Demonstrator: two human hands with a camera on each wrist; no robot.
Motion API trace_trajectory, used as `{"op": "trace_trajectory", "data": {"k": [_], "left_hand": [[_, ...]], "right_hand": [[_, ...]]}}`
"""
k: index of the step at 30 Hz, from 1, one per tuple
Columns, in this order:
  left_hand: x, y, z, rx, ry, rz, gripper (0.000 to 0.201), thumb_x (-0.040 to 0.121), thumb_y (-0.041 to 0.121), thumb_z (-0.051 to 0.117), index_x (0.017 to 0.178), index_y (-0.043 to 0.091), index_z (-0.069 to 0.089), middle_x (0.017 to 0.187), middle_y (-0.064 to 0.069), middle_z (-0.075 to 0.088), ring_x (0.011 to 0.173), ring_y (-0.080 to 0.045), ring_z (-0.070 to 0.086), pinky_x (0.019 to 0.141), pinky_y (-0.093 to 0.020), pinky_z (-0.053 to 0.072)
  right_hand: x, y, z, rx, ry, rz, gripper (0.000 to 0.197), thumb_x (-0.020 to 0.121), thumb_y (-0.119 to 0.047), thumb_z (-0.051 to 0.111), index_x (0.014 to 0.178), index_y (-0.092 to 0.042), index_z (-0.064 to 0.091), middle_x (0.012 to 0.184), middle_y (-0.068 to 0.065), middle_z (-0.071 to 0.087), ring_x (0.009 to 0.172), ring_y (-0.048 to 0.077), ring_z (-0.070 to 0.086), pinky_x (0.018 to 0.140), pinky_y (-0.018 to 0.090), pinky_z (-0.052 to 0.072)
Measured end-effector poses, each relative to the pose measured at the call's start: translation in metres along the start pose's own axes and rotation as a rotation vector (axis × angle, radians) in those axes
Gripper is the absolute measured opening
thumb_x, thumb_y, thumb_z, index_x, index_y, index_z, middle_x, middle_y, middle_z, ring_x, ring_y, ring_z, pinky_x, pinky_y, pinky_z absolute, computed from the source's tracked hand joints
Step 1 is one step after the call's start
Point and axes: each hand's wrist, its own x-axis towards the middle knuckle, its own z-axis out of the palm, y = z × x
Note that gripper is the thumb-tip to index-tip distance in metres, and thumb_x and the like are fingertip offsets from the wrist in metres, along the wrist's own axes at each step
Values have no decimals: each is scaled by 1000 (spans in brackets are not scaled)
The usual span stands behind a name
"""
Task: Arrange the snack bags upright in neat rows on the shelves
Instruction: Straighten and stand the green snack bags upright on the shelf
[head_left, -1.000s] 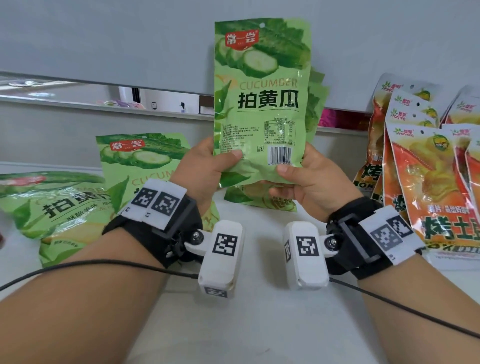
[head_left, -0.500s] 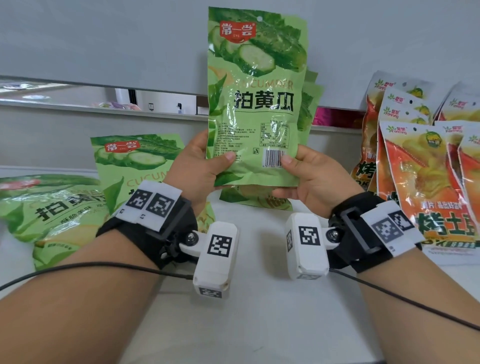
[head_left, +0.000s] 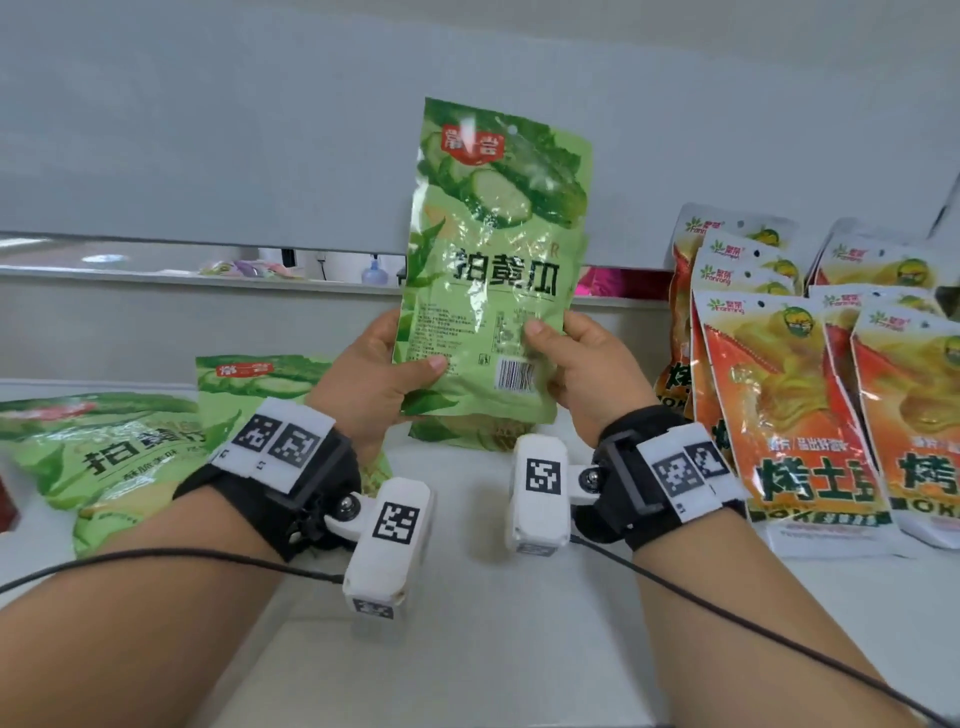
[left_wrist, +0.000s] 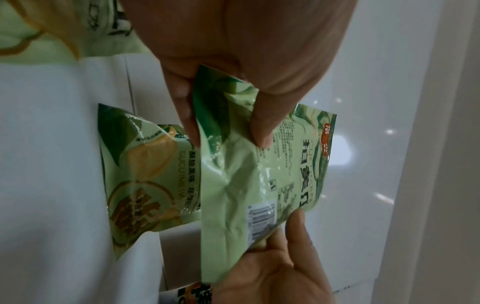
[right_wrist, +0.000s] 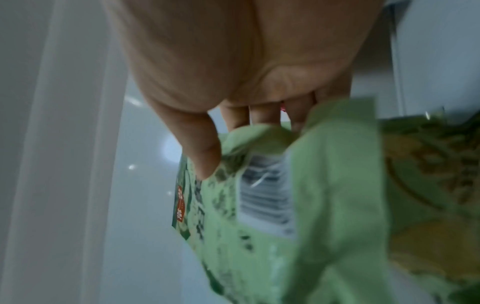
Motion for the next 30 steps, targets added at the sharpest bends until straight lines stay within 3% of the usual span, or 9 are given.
{"op": "trace_trajectory", "data": {"k": [3,4,6,10,12,17,24,28,30], "left_hand": [[-7,8,13,-24,-22,-30,36,77,7,65,112,13,59,98,-7,74,85,-21,72,69,-32,59],[-7,11,17,-34,-1,-26,35,77,11,64,112,11,60,96,-6,74,83,-18,72,67,-30,58],[-6,18,22,-29,75,-3,23,86,8,59,109,10,61,92,-4,73,78,-15,70,65,-29,57],[-8,22,30,4,138,-4,25,89,-4,55,103,15,63,85,-2,75,73,-16,71,60,-28,57],[-13,20,34,34,140,-29,28,87,-5,56,108,12,63,86,-4,76,75,-18,71,63,-29,57],[-18,29,43,76,163,-42,22,88,-2,54,107,6,62,92,-8,74,81,-23,66,70,-34,56],[-15,40,58,74,229,-36,25,95,10,50,115,-4,58,115,-28,63,98,-37,60,96,-57,43],[-12,41,68,40,222,-8,21,96,16,50,106,2,62,102,-17,72,90,-30,69,77,-42,59],[-10,40,69,23,234,-12,19,96,17,51,106,6,62,101,-15,72,90,-29,70,75,-44,59]], "right_hand": [[0,-6,-7,58,-5,32,10,84,-10,66,91,-16,63,86,4,69,80,37,61,80,57,52],[0,-6,-10,30,-28,47,9,83,-10,67,90,-16,63,83,5,67,76,42,55,73,53,53],[-3,-6,-15,-11,-80,82,9,82,-10,67,86,-16,63,73,2,66,67,32,48,56,36,44],[-4,-7,-20,109,-134,93,18,83,-1,63,99,-10,64,93,10,70,82,27,64,75,39,55],[-3,-10,-22,171,-137,52,22,84,2,60,99,-13,64,92,5,73,81,19,69,66,30,57],[-3,-8,-26,248,-161,19,21,84,6,58,98,-9,63,90,7,72,78,18,70,68,30,58],[3,-17,-37,455,-100,-56,12,93,-14,52,93,-15,65,85,1,74,77,15,70,64,30,57],[3,-19,-45,447,-90,-90,16,94,-14,52,88,-17,67,85,1,74,77,16,69,70,34,57],[2,-16,-47,395,-59,-92,16,93,-13,54,86,-19,66,82,-4,73,75,12,68,70,32,55]]}}
